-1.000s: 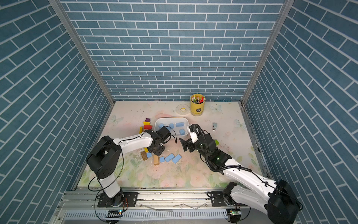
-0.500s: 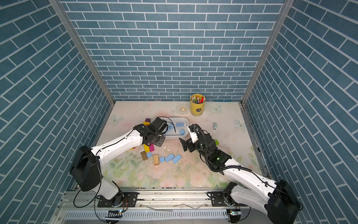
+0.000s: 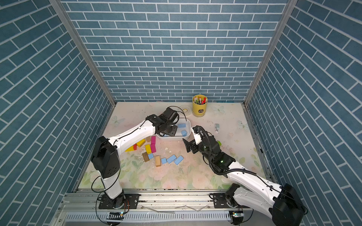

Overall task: Pick out the blue building blocks
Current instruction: Place the building block in the storage box.

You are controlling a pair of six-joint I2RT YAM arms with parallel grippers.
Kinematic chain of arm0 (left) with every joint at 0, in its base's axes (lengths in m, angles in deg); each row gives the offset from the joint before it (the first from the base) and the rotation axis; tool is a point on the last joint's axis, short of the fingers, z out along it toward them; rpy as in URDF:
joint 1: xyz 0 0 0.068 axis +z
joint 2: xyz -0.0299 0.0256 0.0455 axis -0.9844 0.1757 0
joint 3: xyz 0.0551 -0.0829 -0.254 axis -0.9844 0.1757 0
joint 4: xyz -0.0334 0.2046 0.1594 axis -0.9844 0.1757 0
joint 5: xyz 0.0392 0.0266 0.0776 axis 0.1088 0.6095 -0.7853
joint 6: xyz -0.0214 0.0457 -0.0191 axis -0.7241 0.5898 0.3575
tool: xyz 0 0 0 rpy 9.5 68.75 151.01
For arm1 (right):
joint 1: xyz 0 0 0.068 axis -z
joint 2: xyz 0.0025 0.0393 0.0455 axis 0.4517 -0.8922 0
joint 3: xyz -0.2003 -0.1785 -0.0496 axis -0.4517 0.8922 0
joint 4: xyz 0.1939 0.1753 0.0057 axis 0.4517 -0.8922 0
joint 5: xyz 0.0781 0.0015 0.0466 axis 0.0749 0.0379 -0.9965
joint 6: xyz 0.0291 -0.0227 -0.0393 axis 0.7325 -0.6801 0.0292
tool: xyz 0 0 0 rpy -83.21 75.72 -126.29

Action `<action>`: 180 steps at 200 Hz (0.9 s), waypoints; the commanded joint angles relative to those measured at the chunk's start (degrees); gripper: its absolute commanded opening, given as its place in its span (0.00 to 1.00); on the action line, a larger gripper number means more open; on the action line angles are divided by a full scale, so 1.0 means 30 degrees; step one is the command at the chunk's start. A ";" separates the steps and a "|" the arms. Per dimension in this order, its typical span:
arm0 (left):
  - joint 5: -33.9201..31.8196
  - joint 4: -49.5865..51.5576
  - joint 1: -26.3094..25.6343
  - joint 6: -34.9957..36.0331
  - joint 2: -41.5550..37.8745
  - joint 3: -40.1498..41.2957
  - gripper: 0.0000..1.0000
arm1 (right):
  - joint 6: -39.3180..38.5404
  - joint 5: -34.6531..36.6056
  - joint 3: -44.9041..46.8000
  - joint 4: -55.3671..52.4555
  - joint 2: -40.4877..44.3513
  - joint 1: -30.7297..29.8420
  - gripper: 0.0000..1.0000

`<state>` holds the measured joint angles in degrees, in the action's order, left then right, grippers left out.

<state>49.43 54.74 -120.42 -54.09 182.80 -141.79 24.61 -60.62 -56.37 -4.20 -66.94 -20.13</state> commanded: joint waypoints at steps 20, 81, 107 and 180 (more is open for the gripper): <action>0.1774 -0.0417 0.0063 -0.1839 0.2465 -0.2446 0.10 | -0.0477 0.1230 0.0378 0.0862 0.0568 0.0016 0.99; 0.3557 -0.1854 0.0379 -0.4080 0.5083 -0.4006 0.10 | -0.0477 0.1469 0.0423 0.0878 0.0667 0.0013 0.99; 0.3896 -0.2194 0.0547 -0.4732 0.5803 -0.4384 0.12 | -0.0476 0.1455 0.0418 0.0872 0.0702 0.0019 0.99; 0.4592 -0.2568 0.0591 -0.5335 0.6759 -0.5137 0.36 | -0.0477 0.1451 0.0392 0.0795 0.0759 0.0009 0.99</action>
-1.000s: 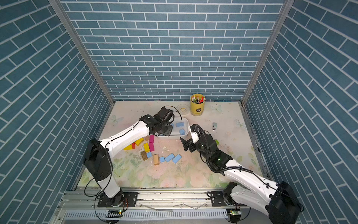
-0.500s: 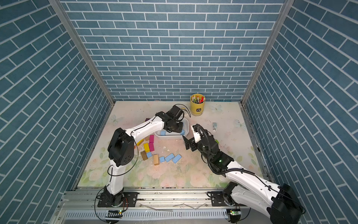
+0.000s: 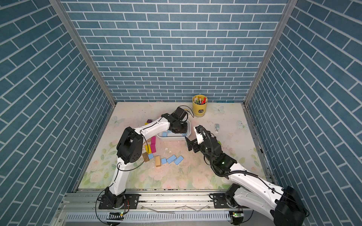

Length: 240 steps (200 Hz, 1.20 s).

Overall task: Pick out the blue building blocks
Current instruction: Place the building block in the storage box.

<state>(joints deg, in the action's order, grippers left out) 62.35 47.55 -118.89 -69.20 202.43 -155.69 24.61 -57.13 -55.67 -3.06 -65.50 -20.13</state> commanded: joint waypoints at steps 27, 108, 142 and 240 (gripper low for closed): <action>0.0337 -0.0265 0.0110 -0.0278 0.0033 -0.0441 0.51 | -0.0477 0.0308 0.0174 0.0416 0.0341 0.0018 0.99; -0.0118 -0.1389 0.0132 0.0548 -0.3425 0.1881 0.78 | -0.0476 0.0330 0.0189 0.0402 0.0402 0.0016 0.99; -0.0115 -0.1876 0.0139 0.1016 -0.5038 0.3125 0.81 | -0.0418 0.0271 0.0188 0.0471 0.0383 0.0016 0.99; 0.0148 0.1327 -0.0036 0.1898 -0.1383 -0.0236 0.69 | -0.0477 0.1232 0.0489 0.0711 0.0793 0.0016 0.99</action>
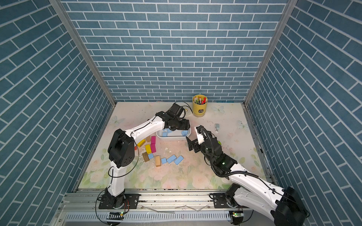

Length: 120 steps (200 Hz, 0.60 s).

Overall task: Pick out the blue building blocks
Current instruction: Adjust the building block in the storage box.

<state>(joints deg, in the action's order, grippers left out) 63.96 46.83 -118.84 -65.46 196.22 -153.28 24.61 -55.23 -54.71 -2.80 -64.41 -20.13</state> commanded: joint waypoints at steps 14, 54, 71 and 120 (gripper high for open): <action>-0.0670 0.1817 -0.0050 0.0786 0.1070 -0.1301 0.66 | -0.0476 0.0610 0.0162 0.0627 0.0426 0.0016 0.99; -0.0832 0.1967 -0.0050 0.0953 0.1825 -0.1648 0.61 | -0.0477 0.0607 0.0161 0.0618 0.0455 0.0016 0.99; -0.0598 0.1765 -0.0050 0.0913 0.1998 -0.1693 0.61 | -0.0477 0.0582 0.0136 0.0605 0.0449 0.0020 0.99; -0.0441 0.2141 -0.0050 0.0886 0.2747 -0.2480 0.55 | -0.0462 0.0518 0.0101 0.0556 0.0319 0.0015 0.99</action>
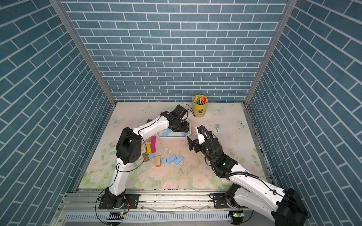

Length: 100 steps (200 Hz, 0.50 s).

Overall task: Pick out the blue building blocks
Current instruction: Adjust the building block in the storage box.

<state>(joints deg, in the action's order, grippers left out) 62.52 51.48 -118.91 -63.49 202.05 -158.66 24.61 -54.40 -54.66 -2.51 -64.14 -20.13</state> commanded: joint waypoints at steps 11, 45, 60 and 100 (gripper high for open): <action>0.0039 0.0780 -0.0029 0.0271 0.1015 -0.0925 0.54 | -0.0476 0.0243 0.0090 0.0464 0.0267 0.0016 0.99; 0.0037 0.1055 -0.0029 0.0259 0.1412 -0.1367 0.50 | -0.0477 0.0228 0.0087 0.0422 0.0272 0.0016 0.99; 0.0036 0.1203 -0.0029 0.0257 0.1591 -0.1580 0.46 | -0.0476 0.0200 0.0078 0.0426 0.0260 0.0023 0.99; -0.0272 0.1026 -0.0029 0.0227 0.1333 -0.1252 0.27 | -0.0477 0.0214 0.0063 0.0392 0.0284 0.0012 0.99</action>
<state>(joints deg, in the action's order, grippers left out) 62.43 53.30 -118.91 -63.12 206.08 -162.22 24.61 -54.40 -54.66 -2.51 -64.14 -20.13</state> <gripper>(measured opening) 0.325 0.990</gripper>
